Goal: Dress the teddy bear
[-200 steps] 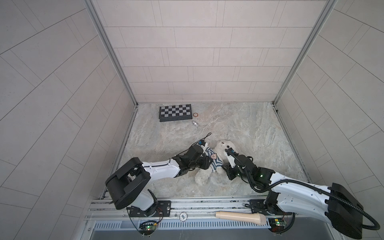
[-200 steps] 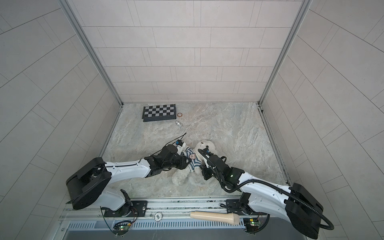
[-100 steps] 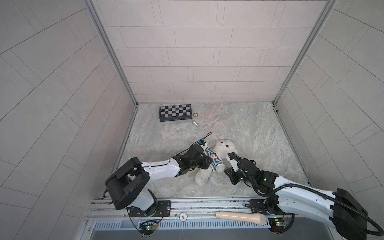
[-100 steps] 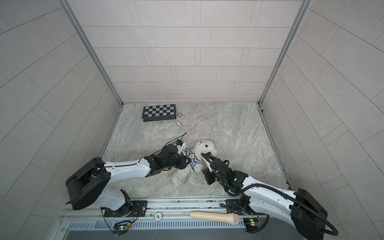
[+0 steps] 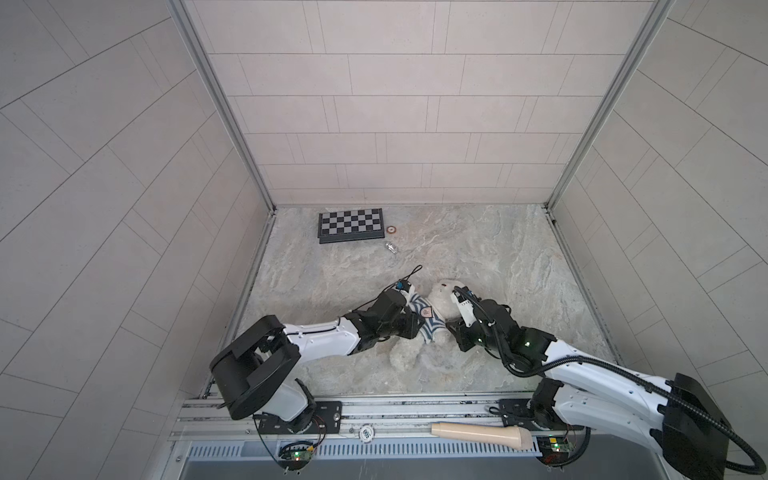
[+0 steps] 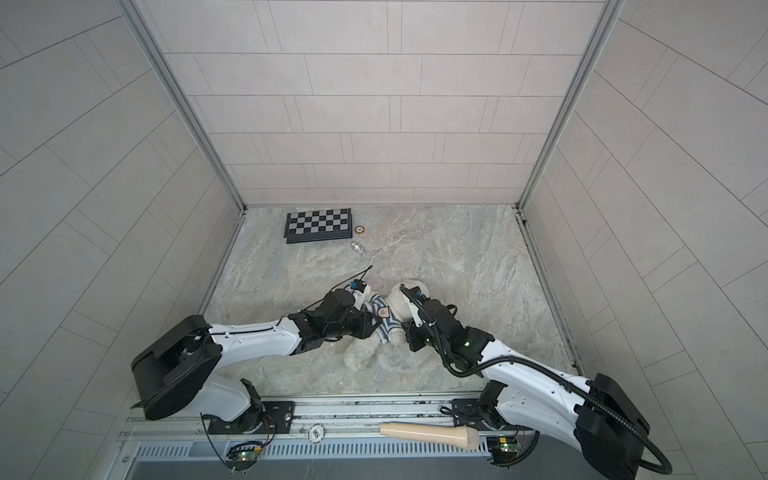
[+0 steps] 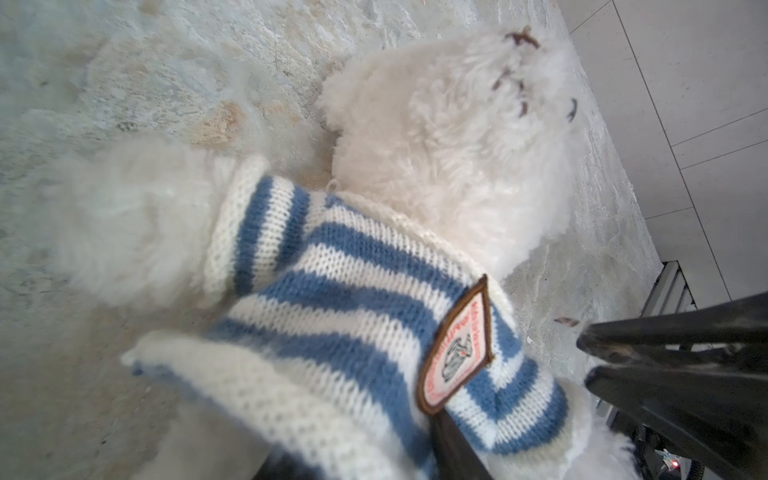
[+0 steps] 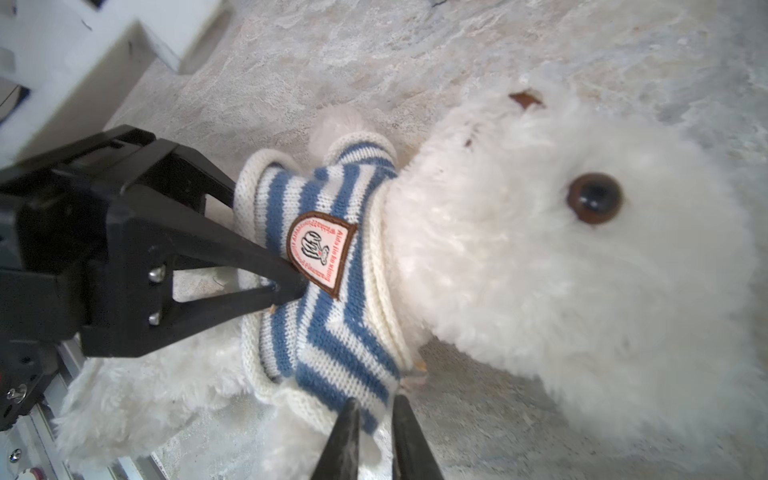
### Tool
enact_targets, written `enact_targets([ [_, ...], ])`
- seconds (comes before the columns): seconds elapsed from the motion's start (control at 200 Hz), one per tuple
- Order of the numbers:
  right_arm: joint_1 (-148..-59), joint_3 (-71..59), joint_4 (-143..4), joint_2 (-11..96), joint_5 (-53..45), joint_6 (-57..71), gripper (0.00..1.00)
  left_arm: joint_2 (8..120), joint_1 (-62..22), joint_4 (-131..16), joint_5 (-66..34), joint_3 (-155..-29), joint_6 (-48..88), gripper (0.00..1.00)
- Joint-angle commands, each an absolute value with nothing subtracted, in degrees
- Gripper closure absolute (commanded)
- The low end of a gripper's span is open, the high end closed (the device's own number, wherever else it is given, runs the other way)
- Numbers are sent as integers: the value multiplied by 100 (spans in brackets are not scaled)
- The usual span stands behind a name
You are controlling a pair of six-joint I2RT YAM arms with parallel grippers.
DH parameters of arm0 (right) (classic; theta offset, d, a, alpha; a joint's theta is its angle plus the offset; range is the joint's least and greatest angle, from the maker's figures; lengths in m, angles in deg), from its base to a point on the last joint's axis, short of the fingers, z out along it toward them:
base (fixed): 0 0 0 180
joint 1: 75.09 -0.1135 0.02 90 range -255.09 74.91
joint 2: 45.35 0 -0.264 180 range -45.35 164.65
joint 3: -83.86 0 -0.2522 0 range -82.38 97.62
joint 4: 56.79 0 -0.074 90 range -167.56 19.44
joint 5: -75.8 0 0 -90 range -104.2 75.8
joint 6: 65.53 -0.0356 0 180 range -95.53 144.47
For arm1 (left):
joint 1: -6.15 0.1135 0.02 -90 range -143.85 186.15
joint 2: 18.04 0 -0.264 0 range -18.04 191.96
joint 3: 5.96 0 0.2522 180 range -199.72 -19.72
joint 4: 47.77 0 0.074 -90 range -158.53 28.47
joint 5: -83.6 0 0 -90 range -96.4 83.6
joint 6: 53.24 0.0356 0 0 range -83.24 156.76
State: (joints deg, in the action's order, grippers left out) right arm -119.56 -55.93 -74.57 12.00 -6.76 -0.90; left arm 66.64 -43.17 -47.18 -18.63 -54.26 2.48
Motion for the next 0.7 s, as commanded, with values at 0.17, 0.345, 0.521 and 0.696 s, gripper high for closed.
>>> enact_targets([
  [0.17, -11956, -5499, -6943, 1629, -196, -105, 84, 6712, -4351, -4908, -1959, -5283, 169, 58],
  [0.345, -12033, -5762, -7066, 1326, -166, -268, 84, 6770, -4351, -4770, -1954, -5232, 95, 58],
  [0.521, -12060, -6000, -7117, 1062, -179, -424, 84, 6776, -4354, -4733, -1949, -5211, 92, 58],
  [0.696, -12079, -6059, -7250, 987, -113, -482, 84, 6779, -4357, -4704, -1967, -5205, 91, 58],
])
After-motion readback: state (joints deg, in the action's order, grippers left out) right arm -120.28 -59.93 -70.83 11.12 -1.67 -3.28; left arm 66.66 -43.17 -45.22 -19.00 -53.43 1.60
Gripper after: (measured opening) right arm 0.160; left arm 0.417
